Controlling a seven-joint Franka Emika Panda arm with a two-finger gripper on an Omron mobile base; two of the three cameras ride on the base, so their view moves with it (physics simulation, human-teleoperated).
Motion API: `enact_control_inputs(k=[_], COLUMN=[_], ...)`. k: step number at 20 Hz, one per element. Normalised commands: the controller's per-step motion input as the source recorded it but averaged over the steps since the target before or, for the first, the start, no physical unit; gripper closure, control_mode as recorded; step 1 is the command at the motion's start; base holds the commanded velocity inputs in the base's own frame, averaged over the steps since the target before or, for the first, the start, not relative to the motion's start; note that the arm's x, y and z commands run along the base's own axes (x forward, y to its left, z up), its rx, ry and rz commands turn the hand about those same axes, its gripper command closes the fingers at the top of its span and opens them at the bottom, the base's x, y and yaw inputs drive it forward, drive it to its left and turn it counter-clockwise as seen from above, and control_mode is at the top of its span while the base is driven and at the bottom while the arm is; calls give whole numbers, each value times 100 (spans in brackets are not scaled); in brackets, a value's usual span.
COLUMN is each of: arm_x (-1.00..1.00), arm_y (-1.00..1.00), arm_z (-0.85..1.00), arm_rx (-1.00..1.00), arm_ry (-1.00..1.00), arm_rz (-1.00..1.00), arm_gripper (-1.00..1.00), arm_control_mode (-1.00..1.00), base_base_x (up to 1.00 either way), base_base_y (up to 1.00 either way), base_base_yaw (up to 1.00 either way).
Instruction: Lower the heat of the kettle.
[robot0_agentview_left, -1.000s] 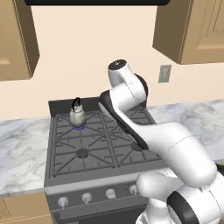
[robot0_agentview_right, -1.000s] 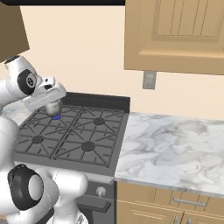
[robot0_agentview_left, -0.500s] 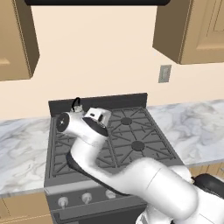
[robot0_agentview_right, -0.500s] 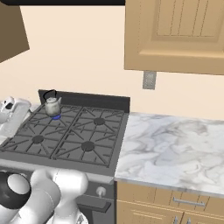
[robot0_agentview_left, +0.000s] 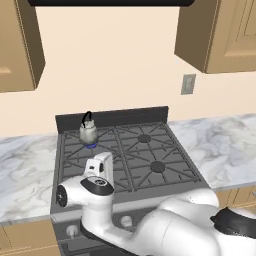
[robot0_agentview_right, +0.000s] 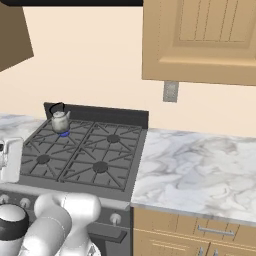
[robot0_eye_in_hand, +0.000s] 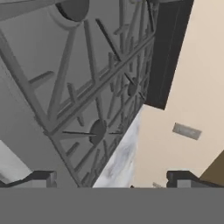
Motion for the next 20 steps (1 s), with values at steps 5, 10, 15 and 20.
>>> enact_control_inputs(k=[5,10,15,20], arm_x=[-59,-26,-27,-27], arm_y=[19,46,24,23], arm_z=[-25,-16,-43,-46], arm_rx=[-15,-24,-26,-26], arm_ry=[-5,0,-1,0], arm_rz=[24,17,18,22], arm_gripper=[-100,-100,-100,-100], arm_control_mode=[-100,-100,-100,-100], base_base_x=[0,0,0,0], base_base_y=[0,0,0,0], base_base_yaw=[0,0,0,0])
